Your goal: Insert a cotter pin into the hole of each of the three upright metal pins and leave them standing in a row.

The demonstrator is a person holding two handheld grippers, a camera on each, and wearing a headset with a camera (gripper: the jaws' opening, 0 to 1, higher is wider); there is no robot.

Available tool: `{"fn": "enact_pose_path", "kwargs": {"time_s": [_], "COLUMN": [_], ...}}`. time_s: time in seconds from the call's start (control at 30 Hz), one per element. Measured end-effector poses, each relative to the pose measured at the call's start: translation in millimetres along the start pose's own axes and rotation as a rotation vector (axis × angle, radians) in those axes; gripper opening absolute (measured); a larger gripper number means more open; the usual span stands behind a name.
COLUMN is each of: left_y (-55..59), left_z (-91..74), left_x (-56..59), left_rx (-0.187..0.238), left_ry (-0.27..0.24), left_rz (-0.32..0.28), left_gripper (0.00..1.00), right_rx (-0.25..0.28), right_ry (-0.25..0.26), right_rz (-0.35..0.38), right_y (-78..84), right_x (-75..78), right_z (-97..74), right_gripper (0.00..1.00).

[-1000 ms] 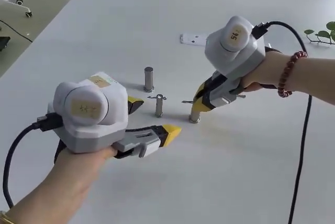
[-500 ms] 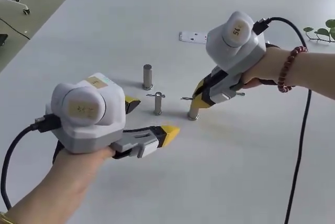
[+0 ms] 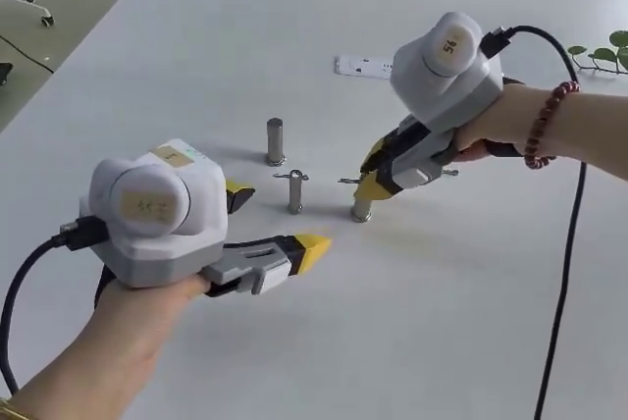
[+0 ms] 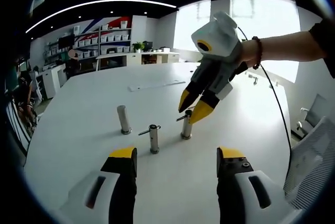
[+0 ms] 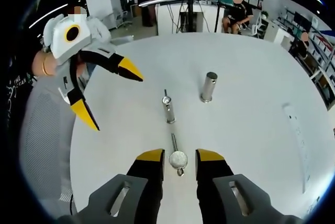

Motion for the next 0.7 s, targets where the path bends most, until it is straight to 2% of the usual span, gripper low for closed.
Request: {"fn": "enact_pose_path", "kwargs": {"time_s": [0.07,0.17,0.3,0.47,0.57,0.7], "left_y": [-0.6,-1.6,-4.6,-8.0,-9.6,-7.9], "left_z": [-0.3,-0.8,-3.1,-3.8,-3.5,-3.1], "left_x": [-2.4,-6.7,-11.5,-13.9,-13.5,-15.8], "left_rx": [0.002,0.001,0.012,0.024,0.032,0.019], "left_ry": [-0.002,-0.006,-0.008,-0.01,-0.004,-0.004], "left_rz": [0.0,0.013,0.012,0.013,0.004,0.005], "left_gripper": [0.62,0.65,0.69,0.74,0.76,0.77], "right_rx": [0.035,0.12,0.171,0.276,0.299,0.304], "right_ry": [0.017,0.039,0.082,0.155,0.171,0.165], "right_rz": [0.044,0.117,0.13,0.192,0.203,0.199], "right_y": [-7.3,-23.4,-34.3,-57.3,-65.5,-72.6], "right_x": [2.4,6.6,21.5,37.3,44.0,49.3], "right_z": [-2.1,-4.2,-1.5,6.0,15.2,30.3], "right_gripper": [0.2,0.25,0.26,0.27,0.28,0.29]}}
Point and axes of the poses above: the centre of the closed fingertips' face, and the gripper's own axes: z roughly forward along the fingers, x roughly to its right, y roughly out of its underside, the point moved 1 cm from there along -z, roughly backward along the fingers, and after that the axes turned 9 degrees about -z, right-handed, at the moved point
